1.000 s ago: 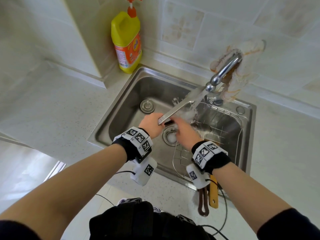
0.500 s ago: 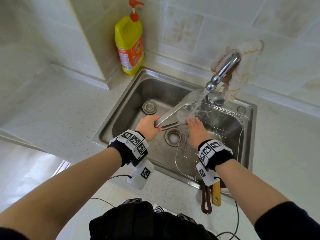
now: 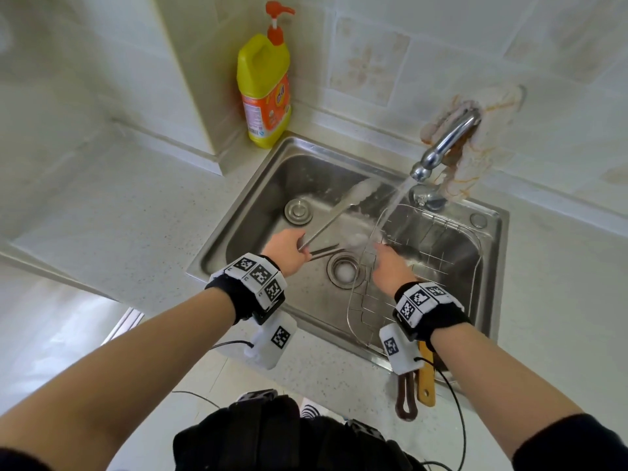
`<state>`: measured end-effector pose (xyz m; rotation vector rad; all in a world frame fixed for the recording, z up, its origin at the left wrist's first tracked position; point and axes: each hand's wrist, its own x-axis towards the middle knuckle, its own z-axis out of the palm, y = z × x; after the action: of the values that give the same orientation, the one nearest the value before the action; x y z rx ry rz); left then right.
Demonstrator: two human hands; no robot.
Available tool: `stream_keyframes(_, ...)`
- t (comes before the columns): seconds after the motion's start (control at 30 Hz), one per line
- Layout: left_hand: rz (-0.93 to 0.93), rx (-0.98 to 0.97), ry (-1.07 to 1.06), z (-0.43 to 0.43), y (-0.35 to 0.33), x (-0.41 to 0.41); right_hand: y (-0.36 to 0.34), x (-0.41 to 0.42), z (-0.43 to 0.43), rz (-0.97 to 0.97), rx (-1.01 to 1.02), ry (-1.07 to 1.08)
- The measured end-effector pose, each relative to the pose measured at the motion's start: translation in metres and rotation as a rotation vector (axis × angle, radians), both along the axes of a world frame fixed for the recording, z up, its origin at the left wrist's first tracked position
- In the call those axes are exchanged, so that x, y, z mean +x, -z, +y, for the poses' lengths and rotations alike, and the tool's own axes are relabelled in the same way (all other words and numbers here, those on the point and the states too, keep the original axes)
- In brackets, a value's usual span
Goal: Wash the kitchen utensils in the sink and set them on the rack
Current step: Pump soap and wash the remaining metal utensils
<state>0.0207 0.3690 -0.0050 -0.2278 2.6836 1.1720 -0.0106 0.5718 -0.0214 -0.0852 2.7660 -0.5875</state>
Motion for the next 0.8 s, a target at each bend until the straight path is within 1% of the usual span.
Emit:
stream_keyframes(0.1, -0.034, 0.002, -0.002, 0.007, 0.001, -0.011, -0.003, -0.008, 0.013, -0.039, -0.112, 0.119)
stream_keyframes(0.17, -0.049, -0.006, -0.003, 0.009, 0.002, -0.016, -0.001, -0.017, 0.022, -0.080, -0.262, 0.244)
stream_keyframes(0.2, -0.054, -0.008, 0.001, 0.012, 0.001, -0.020, 0.001, -0.023, 0.028, -0.103, -0.379, 0.336)
stream_keyframes(0.27, -0.062, -0.007, 0.005, 0.015, 0.002, -0.025, -0.002, -0.031, 0.034, -0.160, -0.681, 0.531)
stream_keyframes(0.3, -0.065, -0.012, 0.011, 0.017, 0.002, -0.029, -0.004, -0.035, 0.037, -0.172, -0.819, 0.593)
stream_keyframes(0.37, -0.079, -0.018, 0.018, 0.023, 0.003, -0.037, -0.004, -0.045, 0.044, -0.181, -0.975, 0.670)
stream_keyframes(0.4, -0.088, -0.021, 0.021, 0.025, 0.004, -0.039, -0.005, -0.049, 0.044, -0.178, -0.972, 0.661)
stream_keyframes(0.43, -0.093, -0.029, 0.026, 0.027, 0.006, -0.042, -0.005, -0.054, 0.043, -0.164, -0.912, 0.631)
stream_keyframes(0.47, -0.095, -0.045, 0.035, 0.030, 0.008, -0.045, -0.007, -0.060, 0.043, -0.152, -0.806, 0.585)
stream_keyframes(0.53, -0.097, -0.073, 0.050, 0.035, 0.010, -0.050, -0.008, -0.066, 0.042, -0.087, -0.453, 0.371)
stream_keyframes(0.57, -0.101, -0.082, 0.061, 0.037, 0.012, -0.054, -0.008, -0.067, 0.041, -0.040, -0.318, 0.261)
stream_keyframes(0.6, -0.107, -0.092, 0.074, 0.039, 0.013, -0.056, -0.009, -0.064, 0.038, -0.012, -0.243, 0.170)
stream_keyframes(0.7, -0.132, -0.119, 0.111, 0.045, 0.016, -0.063, -0.006, -0.054, 0.036, 0.106, -0.154, 0.010)
stream_keyframes(0.8, -0.156, -0.158, 0.145, 0.049, 0.018, -0.066, -0.006, -0.040, 0.029, 0.325, -0.136, -0.083)
